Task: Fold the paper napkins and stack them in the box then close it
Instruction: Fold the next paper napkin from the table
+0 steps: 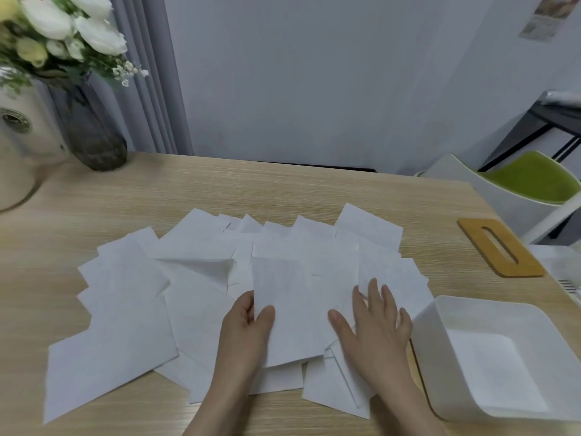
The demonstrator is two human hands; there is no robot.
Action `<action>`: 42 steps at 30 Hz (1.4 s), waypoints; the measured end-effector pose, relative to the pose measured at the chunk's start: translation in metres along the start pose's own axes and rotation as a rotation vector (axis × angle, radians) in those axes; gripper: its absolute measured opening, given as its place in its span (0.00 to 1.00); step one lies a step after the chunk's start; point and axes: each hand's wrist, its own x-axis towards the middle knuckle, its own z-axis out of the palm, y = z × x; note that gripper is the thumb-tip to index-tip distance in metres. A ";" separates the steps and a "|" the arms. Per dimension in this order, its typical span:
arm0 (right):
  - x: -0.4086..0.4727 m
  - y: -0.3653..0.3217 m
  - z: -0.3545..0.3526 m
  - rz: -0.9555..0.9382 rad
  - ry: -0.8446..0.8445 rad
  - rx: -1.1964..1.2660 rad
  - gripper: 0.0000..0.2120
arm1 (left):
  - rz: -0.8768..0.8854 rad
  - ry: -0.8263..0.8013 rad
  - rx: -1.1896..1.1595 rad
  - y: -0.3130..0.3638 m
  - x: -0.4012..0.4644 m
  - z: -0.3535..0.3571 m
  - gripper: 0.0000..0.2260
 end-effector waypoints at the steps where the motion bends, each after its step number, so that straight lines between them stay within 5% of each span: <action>1: -0.001 -0.001 0.000 -0.007 -0.001 0.006 0.34 | 0.000 0.000 0.004 0.000 0.000 0.000 0.10; 14: -0.043 -0.019 -0.005 -0.375 -0.079 0.127 0.27 | -0.020 0.126 -0.073 0.002 0.003 -0.005 0.13; 19: -0.028 -0.016 -0.013 -0.238 0.178 0.679 0.19 | -0.032 0.113 -0.063 0.003 0.002 -0.007 0.12; 23: -0.008 -0.007 -0.012 -0.122 0.326 0.530 0.06 | -0.033 0.103 -0.077 0.004 0.002 -0.006 0.12; 26: 0.006 0.000 -0.007 -0.026 0.197 0.331 0.28 | -0.025 0.099 -0.075 0.005 0.002 -0.006 0.12; 29: 0.010 -0.001 -0.003 0.003 0.143 0.323 0.35 | -0.018 0.106 -0.064 0.005 0.003 -0.008 0.13; 35: 0.012 -0.005 0.001 -0.032 0.243 0.349 0.28 | -0.018 0.106 -0.070 0.004 0.004 -0.011 0.13; 42: 0.008 -0.006 -0.005 0.005 0.182 0.787 0.17 | -0.015 0.100 -0.075 0.003 0.004 -0.014 0.15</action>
